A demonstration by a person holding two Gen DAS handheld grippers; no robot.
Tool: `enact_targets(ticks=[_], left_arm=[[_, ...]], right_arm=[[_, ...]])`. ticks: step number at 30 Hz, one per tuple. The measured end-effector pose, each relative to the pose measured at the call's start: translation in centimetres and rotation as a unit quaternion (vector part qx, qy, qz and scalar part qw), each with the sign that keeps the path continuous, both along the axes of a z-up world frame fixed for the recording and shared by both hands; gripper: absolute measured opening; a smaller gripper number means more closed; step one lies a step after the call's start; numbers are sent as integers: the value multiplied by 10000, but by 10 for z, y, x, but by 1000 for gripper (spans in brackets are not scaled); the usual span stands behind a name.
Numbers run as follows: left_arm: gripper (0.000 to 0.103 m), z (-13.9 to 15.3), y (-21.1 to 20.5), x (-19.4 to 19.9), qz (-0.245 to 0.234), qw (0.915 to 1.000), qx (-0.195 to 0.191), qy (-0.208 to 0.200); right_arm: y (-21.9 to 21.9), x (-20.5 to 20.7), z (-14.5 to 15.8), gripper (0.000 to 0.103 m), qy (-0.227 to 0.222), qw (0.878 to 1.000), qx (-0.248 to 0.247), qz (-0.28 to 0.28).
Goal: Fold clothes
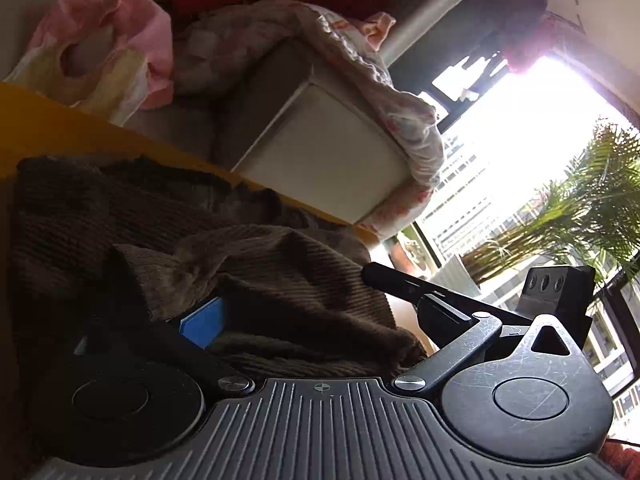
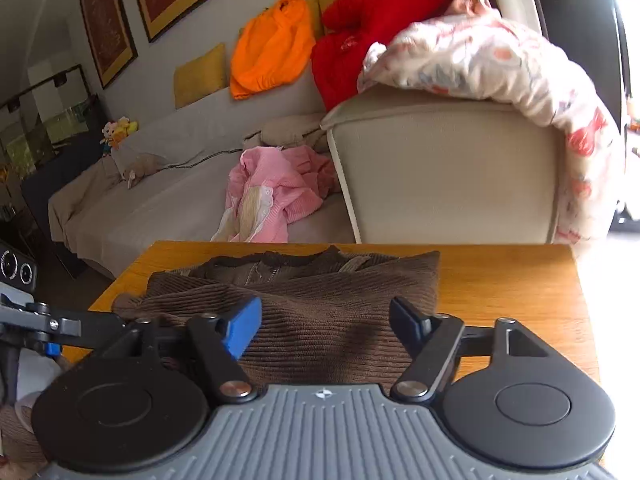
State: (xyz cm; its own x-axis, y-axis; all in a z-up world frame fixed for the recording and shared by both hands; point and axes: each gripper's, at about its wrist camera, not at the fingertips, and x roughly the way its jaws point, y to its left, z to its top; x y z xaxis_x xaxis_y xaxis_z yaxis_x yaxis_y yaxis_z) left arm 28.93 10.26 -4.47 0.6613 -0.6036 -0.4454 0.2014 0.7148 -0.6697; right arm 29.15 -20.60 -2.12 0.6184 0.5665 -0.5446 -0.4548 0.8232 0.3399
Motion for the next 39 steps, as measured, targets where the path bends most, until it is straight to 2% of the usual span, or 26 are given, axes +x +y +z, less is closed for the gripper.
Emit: enact_targets(ticks=[2,5,8,11,13,14,16,18,20,25,29,31,33,34,35,36,39], left_arm=[[103,-4,10,7,-69,9999,79,-34],[103,2,19,9,-279,9988,385,-136],[103,15,26,6,-378,9974,607,-58],[103,42,45,-3,-42,9968,786,-126],[103,53,64,4,562,9920,1109,219],[103,54,73,10,786,9895,1146,398],[103,50,90,24,1068,9861,1112,626],[103,43,102,35,1302,9818,1092,844],[103,33,110,40,1470,9787,1052,974],[101,12,110,43,1341,9793,1017,1123],[99,10,105,49,1224,9836,882,989],[92,8,99,53,1123,9860,807,932],[79,5,93,57,1002,9883,766,856],[73,4,89,58,918,9893,774,831],[52,3,85,59,860,9895,789,853],[34,2,81,59,803,9896,804,878],[18,16,78,45,702,9924,803,619]], right_arm=[[-1,3,-16,62,286,9996,36,-78],[0,-13,-24,62,119,9996,-242,-65],[3,-22,-16,63,242,9985,-482,118],[-6,-19,6,63,171,9984,-495,202],[-16,-6,21,63,15,9989,-455,68],[-19,4,26,63,-3,9990,-457,3],[-26,31,27,63,198,9992,-281,-209],[-32,58,20,58,548,9975,-41,-444],[-35,75,10,58,669,9960,3,-587],[-33,103,-15,58,1249,9897,334,-621],[-15,108,-20,58,1333,9898,428,-279],[-2,106,-20,55,1335,9903,389,-63],[13,103,-19,34,1258,9918,142,189],[19,100,-18,28,1205,9923,7,291],[24,97,-17,18,1148,9927,-108,364],[28,92,-14,16,1042,9935,-216,406],[25,68,11,14,510,9971,-287,492]])
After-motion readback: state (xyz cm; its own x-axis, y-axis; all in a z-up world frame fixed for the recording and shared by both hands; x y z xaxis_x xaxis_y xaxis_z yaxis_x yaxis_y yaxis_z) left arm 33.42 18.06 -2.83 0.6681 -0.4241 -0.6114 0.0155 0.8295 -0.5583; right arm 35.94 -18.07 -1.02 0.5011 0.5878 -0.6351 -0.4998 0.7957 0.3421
